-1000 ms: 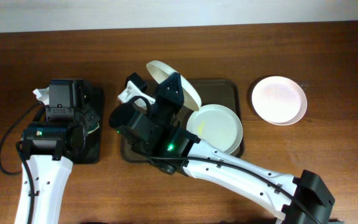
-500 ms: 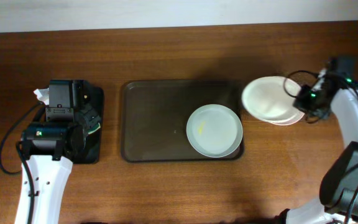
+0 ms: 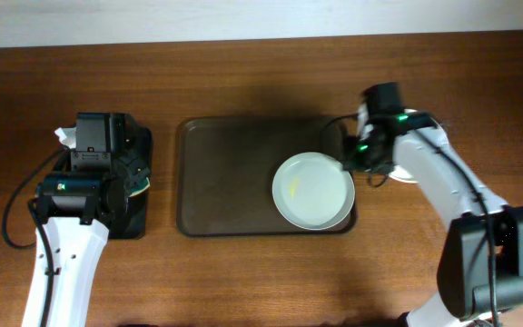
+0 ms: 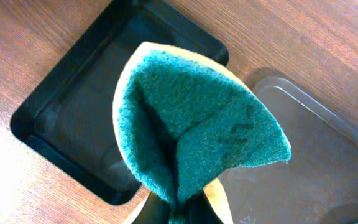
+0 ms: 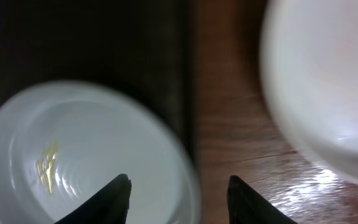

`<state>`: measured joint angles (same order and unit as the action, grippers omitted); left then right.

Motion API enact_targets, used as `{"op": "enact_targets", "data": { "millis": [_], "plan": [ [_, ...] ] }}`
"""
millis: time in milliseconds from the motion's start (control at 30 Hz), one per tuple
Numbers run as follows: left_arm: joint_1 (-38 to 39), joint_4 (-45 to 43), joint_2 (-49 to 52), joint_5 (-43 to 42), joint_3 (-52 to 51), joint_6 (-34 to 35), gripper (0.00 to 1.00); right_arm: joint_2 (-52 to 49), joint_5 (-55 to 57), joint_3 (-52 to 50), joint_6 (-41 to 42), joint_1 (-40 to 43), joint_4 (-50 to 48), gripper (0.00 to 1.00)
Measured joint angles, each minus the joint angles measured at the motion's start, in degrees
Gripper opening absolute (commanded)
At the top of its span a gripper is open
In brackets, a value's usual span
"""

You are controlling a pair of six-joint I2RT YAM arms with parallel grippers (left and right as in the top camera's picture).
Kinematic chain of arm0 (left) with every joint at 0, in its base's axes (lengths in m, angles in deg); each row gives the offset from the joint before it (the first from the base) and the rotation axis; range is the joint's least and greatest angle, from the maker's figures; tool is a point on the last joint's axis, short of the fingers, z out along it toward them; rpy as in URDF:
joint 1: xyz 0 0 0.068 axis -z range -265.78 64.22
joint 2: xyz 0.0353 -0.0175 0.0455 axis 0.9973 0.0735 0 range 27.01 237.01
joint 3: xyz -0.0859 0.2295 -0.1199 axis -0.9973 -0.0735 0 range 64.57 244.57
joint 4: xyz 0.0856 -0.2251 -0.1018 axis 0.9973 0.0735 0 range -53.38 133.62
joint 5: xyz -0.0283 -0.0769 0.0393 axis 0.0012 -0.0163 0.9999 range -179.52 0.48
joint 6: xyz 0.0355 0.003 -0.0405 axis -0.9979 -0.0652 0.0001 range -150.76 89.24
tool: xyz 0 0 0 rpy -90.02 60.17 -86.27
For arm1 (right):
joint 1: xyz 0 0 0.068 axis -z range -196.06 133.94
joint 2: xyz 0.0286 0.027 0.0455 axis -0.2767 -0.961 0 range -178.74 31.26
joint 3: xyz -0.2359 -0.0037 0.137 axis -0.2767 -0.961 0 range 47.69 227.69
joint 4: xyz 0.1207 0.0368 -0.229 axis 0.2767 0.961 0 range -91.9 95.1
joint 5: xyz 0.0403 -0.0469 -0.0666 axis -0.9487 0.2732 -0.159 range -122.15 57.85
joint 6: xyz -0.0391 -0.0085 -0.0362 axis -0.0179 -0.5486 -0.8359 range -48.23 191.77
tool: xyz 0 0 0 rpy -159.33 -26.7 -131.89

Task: Clean dirty plates on tray and stack at the side
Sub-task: 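Grasp the rim of the pale blue-green plate with the right gripper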

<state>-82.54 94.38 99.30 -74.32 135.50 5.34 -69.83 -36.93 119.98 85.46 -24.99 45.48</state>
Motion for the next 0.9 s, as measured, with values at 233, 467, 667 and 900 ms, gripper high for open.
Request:
{"op": "enact_targets", "data": {
  "millis": [233, 467, 667, 900],
  "plan": [
    [0.0, 0.11, 0.04, -0.46, 0.0, -0.02, 0.0, 0.0, 7.56, -5.35, 2.86, -5.9, 0.48, 0.41],
    [0.0, 0.11, 0.04, -1.14, 0.0, -0.02, 0.0, 0.0, 7.96, -11.08, 7.28, -5.9, -3.26, 0.31],
    [0.0, 0.11, 0.04, -1.31, 0.0, 0.0, 0.0, 0.0, 7.26, -10.97, 7.3, -5.9, -3.93, 0.12],
    [0.0, -0.09, 0.04, -1.31, 0.0, 0.0, 0.0, 0.0, -3.52, -11.21, 7.48, -7.21, -8.46, 0.25]
  ]
}}
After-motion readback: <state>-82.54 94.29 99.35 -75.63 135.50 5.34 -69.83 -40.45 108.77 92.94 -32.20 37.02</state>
